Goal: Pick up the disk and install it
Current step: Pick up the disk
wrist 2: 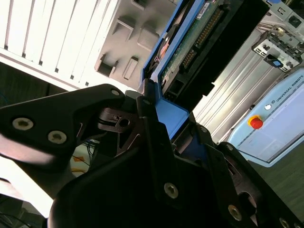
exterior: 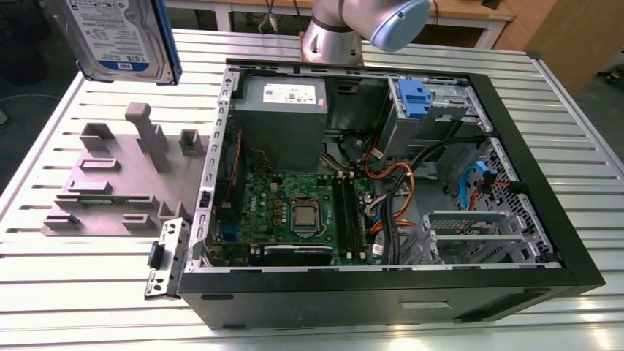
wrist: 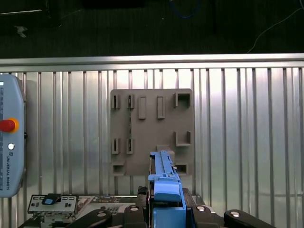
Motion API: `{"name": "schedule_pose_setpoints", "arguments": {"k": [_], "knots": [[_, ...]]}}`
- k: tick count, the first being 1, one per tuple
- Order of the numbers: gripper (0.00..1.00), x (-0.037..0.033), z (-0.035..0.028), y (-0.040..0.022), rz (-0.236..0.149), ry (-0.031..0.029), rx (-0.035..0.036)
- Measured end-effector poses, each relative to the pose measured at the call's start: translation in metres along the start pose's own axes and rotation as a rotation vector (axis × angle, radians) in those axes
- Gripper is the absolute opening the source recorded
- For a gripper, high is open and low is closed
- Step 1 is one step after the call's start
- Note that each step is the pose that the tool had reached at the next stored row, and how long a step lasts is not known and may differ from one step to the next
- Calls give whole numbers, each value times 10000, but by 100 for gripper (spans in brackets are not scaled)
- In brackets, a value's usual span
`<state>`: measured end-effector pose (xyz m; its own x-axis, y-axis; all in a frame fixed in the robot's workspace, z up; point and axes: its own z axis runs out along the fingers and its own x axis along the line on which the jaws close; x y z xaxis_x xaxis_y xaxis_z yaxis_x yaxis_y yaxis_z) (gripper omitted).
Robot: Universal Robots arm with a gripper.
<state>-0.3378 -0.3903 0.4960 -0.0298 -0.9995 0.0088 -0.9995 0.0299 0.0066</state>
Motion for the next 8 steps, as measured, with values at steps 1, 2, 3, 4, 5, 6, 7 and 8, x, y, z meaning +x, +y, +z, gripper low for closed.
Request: {"name": "schedule_pose_setpoints", "arguments": {"k": [1,2,3,4,5,6,7,8], "knots": [[36,4,1,-1,0,-1,1],[36,9,2,-3,-1,-1,1],[36,12,2,-4,0,0,0],[36,16,3,-6,-1,0,0],[36,19,3,-8,0,0,0],[36,23,3,-9,0,0,0],[36,25,4,-11,0,0,0],[36,27,5,-13,-1,-1,1]]}}
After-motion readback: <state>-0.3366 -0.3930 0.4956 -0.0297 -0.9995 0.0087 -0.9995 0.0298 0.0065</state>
